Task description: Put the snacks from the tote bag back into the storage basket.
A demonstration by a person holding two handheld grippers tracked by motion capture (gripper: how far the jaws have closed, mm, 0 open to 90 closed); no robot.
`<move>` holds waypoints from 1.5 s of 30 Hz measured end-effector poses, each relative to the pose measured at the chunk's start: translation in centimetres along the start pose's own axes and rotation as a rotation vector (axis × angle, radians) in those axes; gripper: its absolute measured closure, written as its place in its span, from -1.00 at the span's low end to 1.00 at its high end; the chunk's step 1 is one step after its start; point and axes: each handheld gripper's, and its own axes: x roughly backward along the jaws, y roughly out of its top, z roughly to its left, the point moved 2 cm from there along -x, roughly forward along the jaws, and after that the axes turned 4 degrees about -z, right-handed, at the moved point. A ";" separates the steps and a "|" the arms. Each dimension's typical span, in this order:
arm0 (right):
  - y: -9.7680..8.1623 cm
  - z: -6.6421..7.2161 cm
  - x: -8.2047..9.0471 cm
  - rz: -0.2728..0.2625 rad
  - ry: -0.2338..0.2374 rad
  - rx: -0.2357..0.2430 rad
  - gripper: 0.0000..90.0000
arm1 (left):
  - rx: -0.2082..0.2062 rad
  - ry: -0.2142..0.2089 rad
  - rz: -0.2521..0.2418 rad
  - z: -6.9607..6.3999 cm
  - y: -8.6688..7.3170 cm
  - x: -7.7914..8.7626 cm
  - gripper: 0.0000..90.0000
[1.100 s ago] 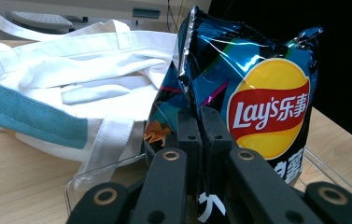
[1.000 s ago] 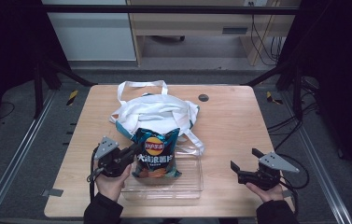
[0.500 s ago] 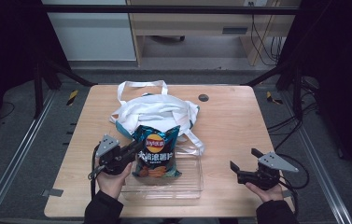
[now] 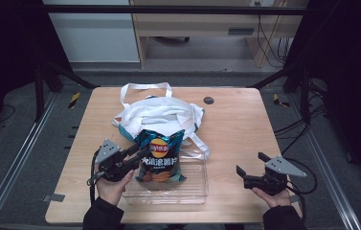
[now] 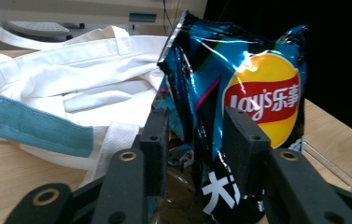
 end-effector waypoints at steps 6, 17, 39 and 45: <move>0.0 -0.1 0.0 -0.001 -0.004 0.001 -0.90 | -0.033 -0.018 -0.001 -0.1 0.3 0.7 0.21; 0.0 -0.1 0.1 -0.002 -0.011 -0.004 -0.90 | -0.055 -0.024 -0.005 1.3 0.0 2.5 0.10; 0.0 -0.1 0.1 -0.001 -0.017 -0.003 -0.90 | -0.203 0.105 0.063 3.1 -2.8 4.9 0.09; 0.0 -0.1 0.1 -0.001 -0.016 -0.002 -0.90 | -0.166 0.143 0.068 3.9 -3.8 5.4 0.08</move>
